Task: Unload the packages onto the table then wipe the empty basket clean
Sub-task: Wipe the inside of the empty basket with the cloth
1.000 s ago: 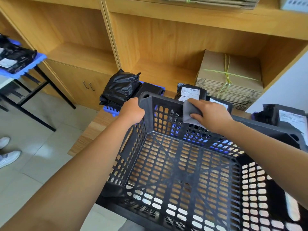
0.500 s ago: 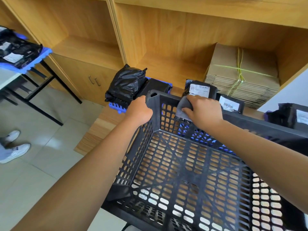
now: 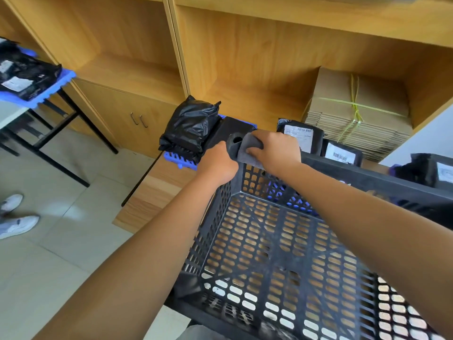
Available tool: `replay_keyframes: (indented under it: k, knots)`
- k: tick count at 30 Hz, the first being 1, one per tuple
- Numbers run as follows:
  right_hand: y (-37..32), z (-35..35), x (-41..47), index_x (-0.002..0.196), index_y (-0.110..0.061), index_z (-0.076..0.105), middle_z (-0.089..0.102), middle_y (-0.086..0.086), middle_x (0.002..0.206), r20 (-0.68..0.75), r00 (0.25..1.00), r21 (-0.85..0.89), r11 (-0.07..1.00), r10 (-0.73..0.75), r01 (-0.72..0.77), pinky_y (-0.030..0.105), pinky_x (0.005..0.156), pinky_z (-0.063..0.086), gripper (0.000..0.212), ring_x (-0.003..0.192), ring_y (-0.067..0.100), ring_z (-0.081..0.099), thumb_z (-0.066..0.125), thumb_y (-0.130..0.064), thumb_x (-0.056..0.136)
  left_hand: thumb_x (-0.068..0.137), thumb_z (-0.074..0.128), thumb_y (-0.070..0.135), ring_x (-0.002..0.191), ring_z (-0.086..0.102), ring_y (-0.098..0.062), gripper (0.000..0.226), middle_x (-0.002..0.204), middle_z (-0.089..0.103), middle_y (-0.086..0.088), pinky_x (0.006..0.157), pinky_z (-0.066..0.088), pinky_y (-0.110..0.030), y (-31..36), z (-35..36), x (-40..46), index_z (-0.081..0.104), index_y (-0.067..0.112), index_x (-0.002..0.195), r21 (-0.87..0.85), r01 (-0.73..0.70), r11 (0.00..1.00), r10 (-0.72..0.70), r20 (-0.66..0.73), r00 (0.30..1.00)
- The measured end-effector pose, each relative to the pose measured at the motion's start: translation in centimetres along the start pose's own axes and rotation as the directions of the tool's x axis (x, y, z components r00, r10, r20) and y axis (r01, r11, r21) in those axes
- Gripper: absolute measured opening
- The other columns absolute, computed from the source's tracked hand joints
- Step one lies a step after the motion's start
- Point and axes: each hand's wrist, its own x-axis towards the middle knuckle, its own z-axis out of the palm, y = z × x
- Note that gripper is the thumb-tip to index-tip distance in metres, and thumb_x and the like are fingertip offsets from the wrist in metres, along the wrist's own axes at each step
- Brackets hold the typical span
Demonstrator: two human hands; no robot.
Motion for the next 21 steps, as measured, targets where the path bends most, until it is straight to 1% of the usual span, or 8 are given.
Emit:
replay_keyframes:
  k: [3, 5, 7, 9, 11, 15, 18, 21]
  knots:
    - [0.4, -0.3, -0.5, 0.092, -0.02, 0.069, 0.06, 0.001, 0.072, -0.005, 0.999, 0.18, 0.983, 0.032, -0.03, 0.028, 0.052, 0.031, 0.014, 0.072, 0.025, 0.057, 0.058, -0.028, 0.093, 0.086, 0.054, 0.015, 0.082, 0.058, -0.028, 0.028, 0.097, 0.058, -0.004, 0.062, 0.046, -0.038, 0.1, -0.1, -0.4, 0.047, 0.015, 0.114, -0.125, 0.016, 0.992, -0.012, 0.028, 1.0]
    - [0.5, -0.4, -0.8, 0.099, -0.02, 0.073, 0.067, 0.004, 0.076, -0.036, 0.997, 0.313, 0.948, 0.065, -0.051, 0.033, 0.058, 0.043, 0.017, 0.074, 0.024, 0.061, 0.058, -0.026, 0.094, 0.087, 0.06, 0.023, 0.111, 0.057, -0.03, 0.059, 0.127, 0.056, -0.001, 0.082, 0.053, -0.046, -0.1, -0.1, -0.4, 0.037, 0.021, 0.142, -0.144, -0.064, 0.987, 0.06, -0.032, 0.998]
    - [0.5, -0.9, -1.2, 0.095, -0.022, 0.073, 0.068, 0.0, 0.075, -0.085, 0.989, 0.438, 0.896, 0.122, -0.073, 0.034, 0.064, 0.047, 0.015, 0.073, 0.019, 0.061, 0.058, -0.021, 0.094, 0.088, 0.064, 0.032, 0.134, 0.04, -0.026, 0.071, 0.146, 0.045, 0.001, 0.105, 0.04, -0.046, -0.1, -0.2, -0.8, 0.032, 0.023, 0.15, -0.047, -0.218, 0.975, 0.208, -0.158, 0.965]
    - [0.0, -1.9, -1.7, 0.084, -0.029, 0.066, 0.062, -0.007, 0.068, -0.153, 0.971, 0.536, 0.841, 0.183, -0.074, 0.032, 0.063, 0.043, 0.016, 0.068, 0.014, 0.056, 0.06, -0.019, 0.094, 0.088, 0.067, 0.037, 0.136, 0.035, -0.02, 0.061, 0.144, 0.046, 0.005, 0.11, 0.032, -0.039, -0.1, -0.6, -1.3, 0.044, 0.024, 0.144, -0.062, -0.349, 0.935, 0.328, -0.22, 0.919]
    - [-1.0, -3.0, -2.2, 0.081, -0.025, 0.064, 0.059, -0.005, 0.066, -0.199, 0.951, 0.631, 0.774, 0.236, -0.06, 0.03, 0.062, 0.04, 0.014, 0.066, 0.01, 0.051, 0.062, -0.018, 0.094, 0.088, 0.07, 0.034, 0.124, 0.047, -0.01, 0.038, 0.127, 0.059, 0.009, 0.104, 0.038, -0.032, 0.0, -1.3, -1.3, 0.064, 0.022, 0.123, -0.286, -0.404, 0.869, 0.358, -0.201, 0.912]
    - [-3.1, -5.0, -2.8, 0.084, -0.011, 0.068, 0.06, -0.004, 0.07, -0.205, 0.914, 0.799, 0.599, 0.35, -0.05, 0.024, 0.062, 0.041, 0.012, 0.068, 0.005, 0.049, 0.065, -0.016, 0.094, 0.089, 0.073, 0.02, 0.098, 0.067, -0.006, 0.016, 0.102, 0.073, 0.004, 0.087, 0.05, -0.023, 1.1, -3.8, -1.2, 0.071, 0.015, 0.104, -0.65, -0.282, 0.705, 0.338, -0.041, 0.94]
    - [-4.5, -5.5, -3.5, 0.097, -0.01, 0.071, 0.07, -0.001, 0.084, -0.1, 0.893, 0.914, 0.396, 0.44, -0.093, 0.025, 0.07, 0.052, 0.008, 0.078, 0.009, 0.063, 0.064, -0.013, 0.095, 0.089, 0.073, 0.016, 0.101, 0.07, -0.013, 0.028, 0.107, 0.074, -0.005, 0.09, 0.055, -0.026, 1.7, -5.2, -1.1, 0.065, 0.014, 0.116, -0.761, -0.183, 0.622, 0.382, 0.092, 0.919]
    - [-4.9, -4.9, -4.5, 0.119, -0.012, 0.065, 0.072, 0.004, 0.105, 0.129, 0.902, 0.957, 0.186, 0.413, -0.222, 0.029, 0.085, 0.054, 0.023, 0.097, 0.014, 0.068, 0.059, -0.012, 0.097, 0.092, 0.069, 0.014, 0.101, 0.067, -0.012, 0.013, 0.103, 0.071, 0.0, 0.096, 0.051, -0.03, 1.4, -5.9, -0.9, 0.068, 0.016, 0.104, -0.676, -0.27, 0.685, 0.439, 0.087, 0.894]
